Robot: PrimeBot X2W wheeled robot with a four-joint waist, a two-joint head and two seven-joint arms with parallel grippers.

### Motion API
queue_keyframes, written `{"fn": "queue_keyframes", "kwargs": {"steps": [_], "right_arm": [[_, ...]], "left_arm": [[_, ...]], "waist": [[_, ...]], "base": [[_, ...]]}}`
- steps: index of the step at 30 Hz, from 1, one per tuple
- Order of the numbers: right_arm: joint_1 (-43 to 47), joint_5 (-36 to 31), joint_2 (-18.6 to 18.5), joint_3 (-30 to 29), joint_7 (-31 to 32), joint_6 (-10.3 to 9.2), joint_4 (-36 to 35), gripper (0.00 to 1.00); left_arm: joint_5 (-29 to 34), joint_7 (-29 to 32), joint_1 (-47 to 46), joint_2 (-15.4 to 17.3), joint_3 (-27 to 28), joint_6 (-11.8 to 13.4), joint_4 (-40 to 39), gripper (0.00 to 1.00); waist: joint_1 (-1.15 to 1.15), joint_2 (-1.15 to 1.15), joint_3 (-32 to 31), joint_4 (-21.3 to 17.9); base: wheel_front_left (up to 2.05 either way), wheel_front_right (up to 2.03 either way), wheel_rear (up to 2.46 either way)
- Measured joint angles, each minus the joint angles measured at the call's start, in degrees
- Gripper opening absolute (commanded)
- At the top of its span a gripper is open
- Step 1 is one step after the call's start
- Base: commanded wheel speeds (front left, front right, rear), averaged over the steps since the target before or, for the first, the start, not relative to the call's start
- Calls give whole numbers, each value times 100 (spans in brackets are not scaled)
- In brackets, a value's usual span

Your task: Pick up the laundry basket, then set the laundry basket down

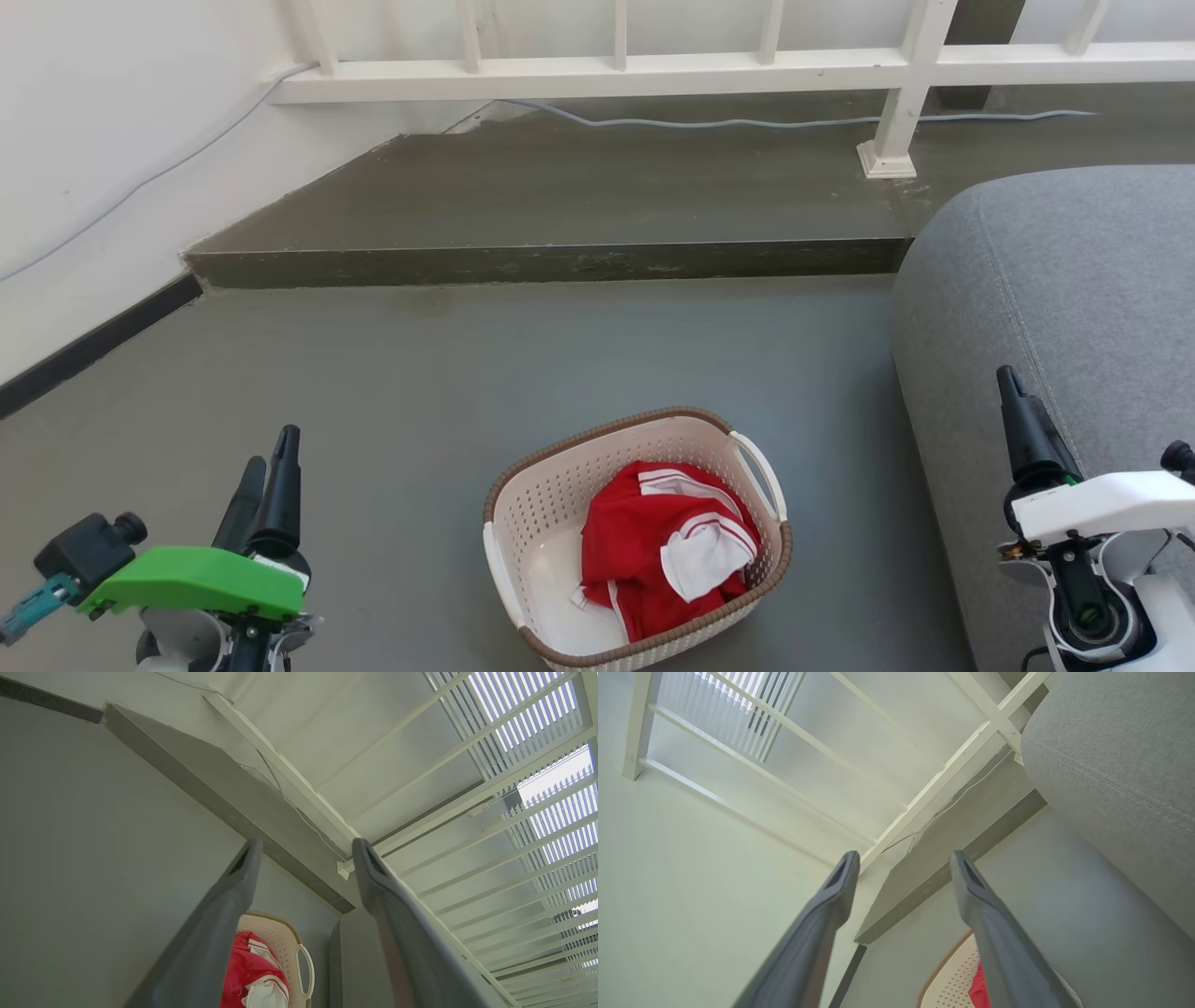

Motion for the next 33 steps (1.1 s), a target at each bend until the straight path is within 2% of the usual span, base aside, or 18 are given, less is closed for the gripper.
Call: {"fn": "queue_keyframes", "kwargs": {"steps": [12,33], "right_arm": [[-1,-1247,-148,361,-223,-200,-77,100],[4,-2814,-231,782,-602,-499,-21,100]], "left_arm": [[1209,-216,-65,88,-332,165,-236,100],[2972,-588,-65,119,-866,506,-367,100]], "waist": [[0,0,3,0],[0,0,28,-18]], "base": [[0,0,0],[0,0,0]]}}
